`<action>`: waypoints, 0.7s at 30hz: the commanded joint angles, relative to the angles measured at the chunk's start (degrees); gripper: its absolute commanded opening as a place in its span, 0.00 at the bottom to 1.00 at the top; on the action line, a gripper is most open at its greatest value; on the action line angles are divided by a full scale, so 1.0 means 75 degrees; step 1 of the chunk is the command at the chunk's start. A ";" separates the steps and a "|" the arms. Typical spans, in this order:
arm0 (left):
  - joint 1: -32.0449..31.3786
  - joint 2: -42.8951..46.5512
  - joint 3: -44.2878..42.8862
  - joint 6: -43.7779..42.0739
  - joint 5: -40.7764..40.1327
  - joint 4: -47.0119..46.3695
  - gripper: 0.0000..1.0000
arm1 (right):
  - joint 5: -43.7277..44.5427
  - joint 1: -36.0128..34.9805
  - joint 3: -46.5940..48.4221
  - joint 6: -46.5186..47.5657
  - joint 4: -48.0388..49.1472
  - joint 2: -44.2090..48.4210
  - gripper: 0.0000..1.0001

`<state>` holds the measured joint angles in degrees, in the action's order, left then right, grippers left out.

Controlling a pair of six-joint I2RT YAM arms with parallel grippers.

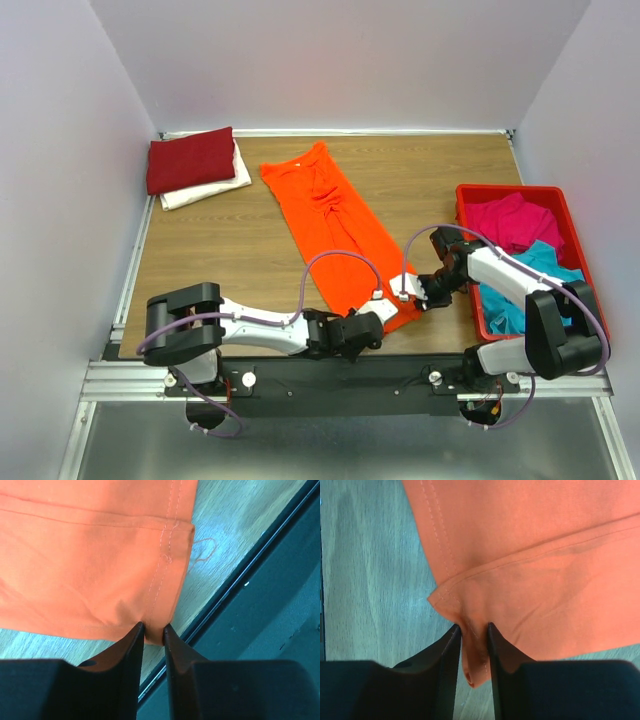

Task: Fold and stack the t-shirts
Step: Fold the tshirt

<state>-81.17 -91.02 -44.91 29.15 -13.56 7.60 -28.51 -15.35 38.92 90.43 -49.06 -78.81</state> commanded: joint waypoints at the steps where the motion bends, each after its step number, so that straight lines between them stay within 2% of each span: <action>1: -0.0193 -0.0496 0.0023 0.0297 -0.0325 0.0792 0.34 | 0.0134 0.0043 -0.0349 -0.0268 0.0260 -0.0169 0.33; 10: -0.0498 -0.0204 -0.0188 0.0590 -0.0628 0.1038 0.48 | 0.0145 0.0032 -0.0396 -0.0397 0.0260 -0.0157 0.29; 21: -0.1131 -0.0191 -0.0950 0.1317 -0.2081 0.2022 0.53 | 0.0075 0.0043 -0.0349 -0.0503 0.0236 -0.0098 0.29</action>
<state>-88.38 -91.94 -49.69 35.75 -22.50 18.70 -29.23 -15.29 38.65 87.18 -47.81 -78.59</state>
